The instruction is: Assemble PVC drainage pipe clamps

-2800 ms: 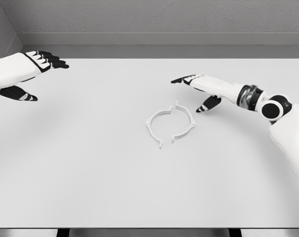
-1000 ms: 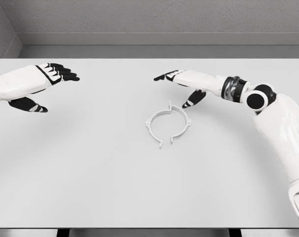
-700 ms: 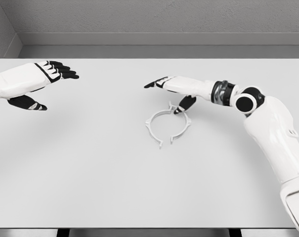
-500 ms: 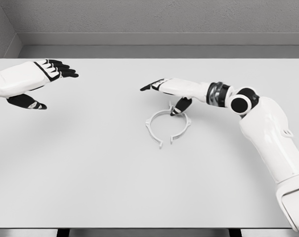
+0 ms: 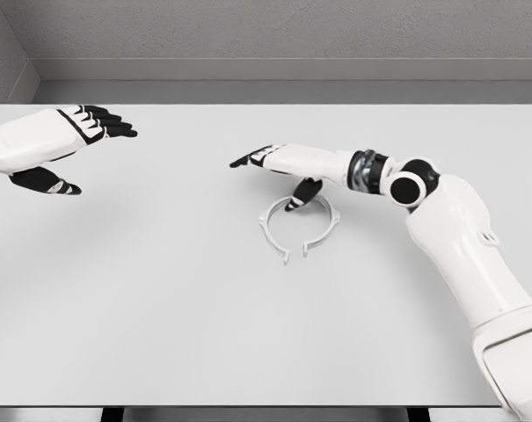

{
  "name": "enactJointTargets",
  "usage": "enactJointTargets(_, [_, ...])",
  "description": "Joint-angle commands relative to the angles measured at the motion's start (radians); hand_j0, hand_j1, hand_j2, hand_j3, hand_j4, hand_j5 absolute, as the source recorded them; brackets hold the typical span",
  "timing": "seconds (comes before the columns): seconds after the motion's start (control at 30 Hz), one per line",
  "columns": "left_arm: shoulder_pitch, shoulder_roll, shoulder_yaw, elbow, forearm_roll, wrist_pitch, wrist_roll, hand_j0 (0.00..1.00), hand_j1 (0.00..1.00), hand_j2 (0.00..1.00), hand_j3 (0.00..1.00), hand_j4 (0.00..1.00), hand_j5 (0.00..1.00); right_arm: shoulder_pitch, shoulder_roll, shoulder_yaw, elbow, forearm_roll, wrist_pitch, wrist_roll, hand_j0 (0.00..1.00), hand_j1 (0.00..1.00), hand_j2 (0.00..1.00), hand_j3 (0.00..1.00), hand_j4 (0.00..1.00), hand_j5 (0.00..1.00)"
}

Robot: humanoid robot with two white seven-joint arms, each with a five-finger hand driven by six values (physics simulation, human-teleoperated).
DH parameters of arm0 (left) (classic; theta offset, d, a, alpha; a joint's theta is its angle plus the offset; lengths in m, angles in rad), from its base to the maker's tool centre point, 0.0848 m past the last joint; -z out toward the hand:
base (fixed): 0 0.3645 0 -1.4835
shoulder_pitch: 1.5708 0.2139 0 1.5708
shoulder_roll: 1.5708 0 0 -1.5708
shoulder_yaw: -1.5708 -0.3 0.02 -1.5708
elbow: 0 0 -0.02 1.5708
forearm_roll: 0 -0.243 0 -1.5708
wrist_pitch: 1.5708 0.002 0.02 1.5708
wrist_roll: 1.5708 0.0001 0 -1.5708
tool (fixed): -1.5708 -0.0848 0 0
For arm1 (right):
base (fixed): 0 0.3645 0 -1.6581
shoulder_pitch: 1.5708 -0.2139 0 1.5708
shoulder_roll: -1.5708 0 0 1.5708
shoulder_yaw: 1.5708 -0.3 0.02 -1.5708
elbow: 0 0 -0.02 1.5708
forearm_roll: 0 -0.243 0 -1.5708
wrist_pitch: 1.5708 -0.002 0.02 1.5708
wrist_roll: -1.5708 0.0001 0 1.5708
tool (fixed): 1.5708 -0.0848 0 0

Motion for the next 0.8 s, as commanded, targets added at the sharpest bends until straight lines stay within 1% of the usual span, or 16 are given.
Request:
enactJointTargets(0.0, [0.000,0.001,0.000,0.000,0.007,0.002,0.000,1.00,1.00,1.00,1.00,1.00,1.00,0.000,0.011,-0.001,-0.001,-0.007,0.003,0.000,1.00,1.00,1.00,1.00,1.00,1.00])
enactJointTargets(0.17, [0.000,0.001,0.000,0.000,0.007,0.002,0.000,1.00,1.00,1.00,1.00,1.00,1.00,-0.002,0.025,-0.001,-0.001,0.002,0.003,0.000,1.00,1.00,1.00,1.00,1.00,1.00])
enactJointTargets(0.37, [-0.002,0.001,0.000,0.000,0.007,0.002,0.000,1.00,1.00,1.00,1.00,1.00,1.00,-0.002,0.027,-0.001,-0.001,0.008,0.003,0.000,1.00,1.00,1.00,1.00,1.00,1.00])
enactJointTargets(0.6, [0.002,0.001,0.000,-0.006,0.007,0.002,0.002,1.00,1.00,1.00,1.00,1.00,1.00,0.000,0.050,0.006,-0.001,0.024,0.003,0.000,1.00,1.00,1.00,1.00,1.00,1.00])
enactJointTargets(0.77, [0.000,0.001,0.000,-0.020,0.022,0.002,0.002,1.00,1.00,1.00,1.00,1.00,1.00,-0.002,0.056,0.012,-0.001,0.025,0.003,0.000,1.00,1.00,1.00,1.00,1.00,1.00])
